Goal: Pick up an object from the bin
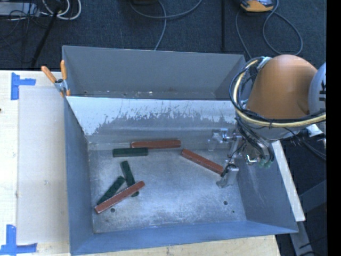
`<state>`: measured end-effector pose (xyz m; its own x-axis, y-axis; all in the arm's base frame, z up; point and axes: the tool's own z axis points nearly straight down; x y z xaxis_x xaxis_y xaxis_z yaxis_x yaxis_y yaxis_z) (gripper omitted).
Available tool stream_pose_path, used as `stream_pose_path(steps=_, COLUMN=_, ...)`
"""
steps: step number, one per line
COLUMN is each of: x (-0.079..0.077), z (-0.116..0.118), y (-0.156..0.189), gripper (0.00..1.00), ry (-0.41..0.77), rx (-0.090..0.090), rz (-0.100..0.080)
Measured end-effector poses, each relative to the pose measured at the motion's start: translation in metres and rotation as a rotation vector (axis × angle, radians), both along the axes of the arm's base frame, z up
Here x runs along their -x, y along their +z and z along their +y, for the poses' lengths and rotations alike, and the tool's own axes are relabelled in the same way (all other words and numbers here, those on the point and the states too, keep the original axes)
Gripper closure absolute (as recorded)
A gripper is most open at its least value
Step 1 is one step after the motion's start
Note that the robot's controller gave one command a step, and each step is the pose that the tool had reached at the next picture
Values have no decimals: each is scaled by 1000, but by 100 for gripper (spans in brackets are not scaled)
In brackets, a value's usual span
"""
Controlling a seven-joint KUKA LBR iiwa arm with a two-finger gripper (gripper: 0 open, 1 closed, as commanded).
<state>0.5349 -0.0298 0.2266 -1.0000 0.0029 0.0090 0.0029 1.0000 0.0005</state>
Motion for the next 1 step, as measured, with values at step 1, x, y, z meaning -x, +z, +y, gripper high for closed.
stream_pose_path(steps=1, x=-68, z=-36, y=-162, gripper=0, ry=-105, rx=0, rz=-6)
